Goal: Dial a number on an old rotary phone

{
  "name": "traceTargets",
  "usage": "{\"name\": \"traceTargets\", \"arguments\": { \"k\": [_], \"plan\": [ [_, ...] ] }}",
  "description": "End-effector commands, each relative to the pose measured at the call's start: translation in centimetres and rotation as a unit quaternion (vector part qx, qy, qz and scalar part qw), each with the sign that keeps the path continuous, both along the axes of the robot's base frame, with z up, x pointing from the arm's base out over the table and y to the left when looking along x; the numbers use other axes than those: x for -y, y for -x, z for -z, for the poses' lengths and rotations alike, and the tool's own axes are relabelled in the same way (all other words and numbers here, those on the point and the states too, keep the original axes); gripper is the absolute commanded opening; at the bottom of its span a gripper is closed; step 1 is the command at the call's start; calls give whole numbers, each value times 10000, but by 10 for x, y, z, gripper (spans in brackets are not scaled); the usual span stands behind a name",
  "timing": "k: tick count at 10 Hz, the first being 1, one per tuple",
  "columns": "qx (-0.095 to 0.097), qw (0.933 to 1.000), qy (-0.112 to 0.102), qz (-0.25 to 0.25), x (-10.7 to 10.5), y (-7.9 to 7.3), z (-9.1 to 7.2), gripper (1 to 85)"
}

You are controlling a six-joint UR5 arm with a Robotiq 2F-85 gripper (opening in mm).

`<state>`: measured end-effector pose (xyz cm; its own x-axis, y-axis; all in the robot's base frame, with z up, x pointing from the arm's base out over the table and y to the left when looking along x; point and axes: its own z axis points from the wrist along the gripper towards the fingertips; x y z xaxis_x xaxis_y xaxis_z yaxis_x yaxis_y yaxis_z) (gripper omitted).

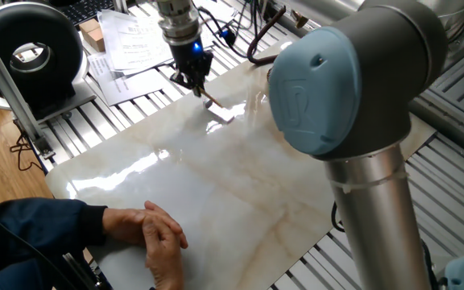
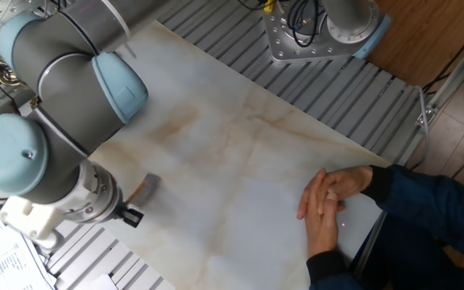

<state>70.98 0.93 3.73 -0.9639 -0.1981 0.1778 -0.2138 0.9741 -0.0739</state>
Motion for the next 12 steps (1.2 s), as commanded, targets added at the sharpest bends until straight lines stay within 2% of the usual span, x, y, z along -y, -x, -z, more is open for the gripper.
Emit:
{"name": "traceTargets", "arguments": {
  "k": [1, 2, 3, 5, 6, 8, 9, 10, 11, 12],
  "plan": [
    [478, 9952, 133, -840, 2, -40, -25, 20],
    [389, 9872, 118, -1544, 3, -39, -34, 20],
    [555, 9870, 46, -1509, -9, -45, -39, 20],
    [1007, 9764, 340, -1879, -2, -68, -50, 20],
    [1042, 9756, 292, -1908, -6, -63, -54, 20],
    [1119, 9713, 454, -2049, -6, -52, -67, 20],
    [1219, 9629, 551, -2344, -4, -49, -74, 20],
    [1396, 9473, 428, -2852, -14, -50, -78, 20],
    [1514, 9298, 197, -3350, -31, -51, -79, 20],
    [1524, 9283, 25, -3392, -44, -45, -80, 20]
  ]
}}
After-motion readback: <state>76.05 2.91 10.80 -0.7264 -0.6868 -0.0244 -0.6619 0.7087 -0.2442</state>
